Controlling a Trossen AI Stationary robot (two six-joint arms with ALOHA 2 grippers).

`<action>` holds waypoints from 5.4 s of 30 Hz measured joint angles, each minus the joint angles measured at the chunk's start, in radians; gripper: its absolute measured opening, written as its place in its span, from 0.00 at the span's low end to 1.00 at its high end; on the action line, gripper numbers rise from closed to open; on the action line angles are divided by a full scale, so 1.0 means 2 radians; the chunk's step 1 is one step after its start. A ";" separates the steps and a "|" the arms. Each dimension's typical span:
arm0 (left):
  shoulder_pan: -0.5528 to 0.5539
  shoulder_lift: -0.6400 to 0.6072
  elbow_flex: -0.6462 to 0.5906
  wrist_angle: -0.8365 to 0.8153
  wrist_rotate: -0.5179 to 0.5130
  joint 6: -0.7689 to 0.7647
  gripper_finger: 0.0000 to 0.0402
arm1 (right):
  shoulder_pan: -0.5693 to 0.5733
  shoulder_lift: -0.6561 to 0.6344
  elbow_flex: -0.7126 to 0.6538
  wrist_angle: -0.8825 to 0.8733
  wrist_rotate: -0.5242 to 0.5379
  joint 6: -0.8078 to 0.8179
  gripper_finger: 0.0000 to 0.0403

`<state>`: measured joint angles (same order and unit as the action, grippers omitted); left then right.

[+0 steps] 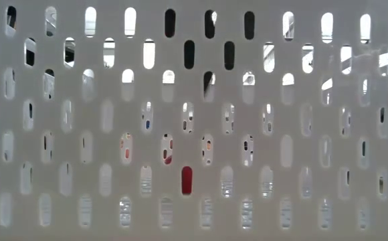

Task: Pick and placing Produce into tupperware
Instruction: Put the red strawberry into the white bin

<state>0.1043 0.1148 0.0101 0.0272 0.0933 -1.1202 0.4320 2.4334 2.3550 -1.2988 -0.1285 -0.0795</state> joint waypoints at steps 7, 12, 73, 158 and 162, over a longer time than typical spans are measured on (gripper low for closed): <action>0.000 0.000 0.000 0.000 0.000 0.000 0.00 | -0.001 -0.062 0.001 0.027 -0.001 0.002 0.39; 0.000 0.000 0.000 0.000 0.000 0.000 0.00 | -0.003 -0.109 0.001 0.033 -0.002 0.006 0.39; 0.000 0.000 0.000 0.000 0.000 0.000 0.00 | -0.255 -0.393 0.001 0.016 0.004 -0.039 0.39; 0.000 0.000 0.000 0.000 0.000 0.000 0.00 | -0.205 -0.503 -0.682 0.331 0.034 0.148 0.39; 0.000 0.000 0.000 0.000 0.000 0.000 0.00 | -0.180 -0.503 -0.700 0.354 0.053 0.162 0.39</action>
<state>0.1043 0.1150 0.0101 0.0269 0.0933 -1.1202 0.0730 1.4272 0.9558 -0.5900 -0.0227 0.2449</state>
